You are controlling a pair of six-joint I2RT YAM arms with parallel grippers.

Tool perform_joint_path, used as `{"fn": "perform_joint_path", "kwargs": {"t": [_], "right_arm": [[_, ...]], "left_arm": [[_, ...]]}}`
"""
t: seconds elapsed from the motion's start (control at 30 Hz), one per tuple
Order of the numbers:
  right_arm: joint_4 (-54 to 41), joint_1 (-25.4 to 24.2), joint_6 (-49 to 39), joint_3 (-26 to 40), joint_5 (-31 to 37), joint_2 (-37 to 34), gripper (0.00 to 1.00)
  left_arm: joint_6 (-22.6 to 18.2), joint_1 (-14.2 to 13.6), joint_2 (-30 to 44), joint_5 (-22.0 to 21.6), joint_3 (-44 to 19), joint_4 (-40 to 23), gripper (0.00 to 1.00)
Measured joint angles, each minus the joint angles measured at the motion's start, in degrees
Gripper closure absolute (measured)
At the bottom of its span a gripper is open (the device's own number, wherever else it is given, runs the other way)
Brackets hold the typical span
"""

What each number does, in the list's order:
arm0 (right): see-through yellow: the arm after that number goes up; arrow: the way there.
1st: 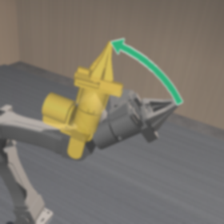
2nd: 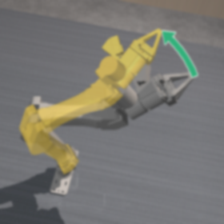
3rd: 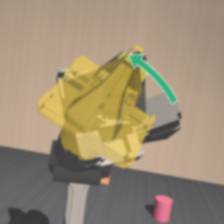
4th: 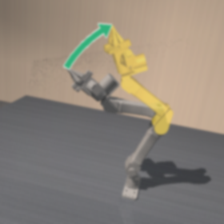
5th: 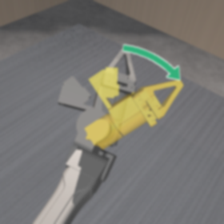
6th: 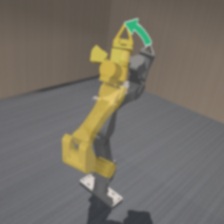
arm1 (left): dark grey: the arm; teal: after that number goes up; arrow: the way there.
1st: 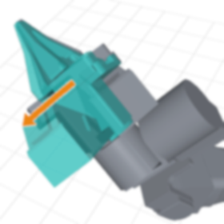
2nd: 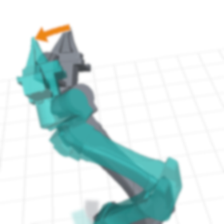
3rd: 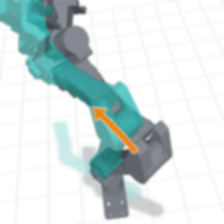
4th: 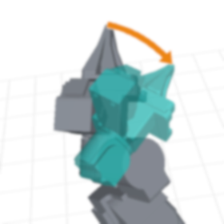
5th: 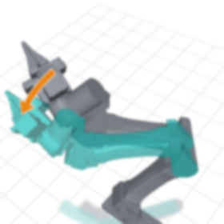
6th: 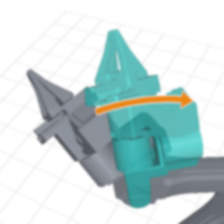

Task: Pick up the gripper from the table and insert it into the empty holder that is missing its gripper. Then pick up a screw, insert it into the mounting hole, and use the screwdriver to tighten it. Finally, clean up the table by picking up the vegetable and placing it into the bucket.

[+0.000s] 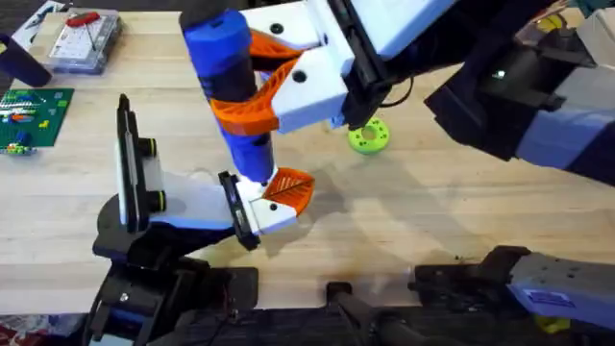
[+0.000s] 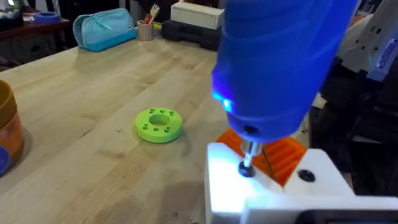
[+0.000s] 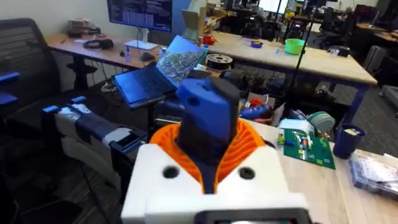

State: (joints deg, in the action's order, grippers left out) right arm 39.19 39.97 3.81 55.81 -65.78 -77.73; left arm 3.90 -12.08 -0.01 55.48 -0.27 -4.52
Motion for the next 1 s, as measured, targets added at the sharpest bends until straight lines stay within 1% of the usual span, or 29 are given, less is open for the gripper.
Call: {"fn": "perform_joint_path", "kwargs": {"t": [0.37, 1.0], "right_arm": [[-1.9, -0.3, 0.0, 0.0, 0.2, 0.0, 0.952], [-1.9, -0.2, 0.0, 0.0, 0.2, 0.0, 0.952]], "left_arm": [[0.0, 0.0, 0.0, 0.0, 0.0, 0.0, 0.988], [0.0, 0.0, 0.0, 0.0, 0.0, 0.0, 0.988]]}}
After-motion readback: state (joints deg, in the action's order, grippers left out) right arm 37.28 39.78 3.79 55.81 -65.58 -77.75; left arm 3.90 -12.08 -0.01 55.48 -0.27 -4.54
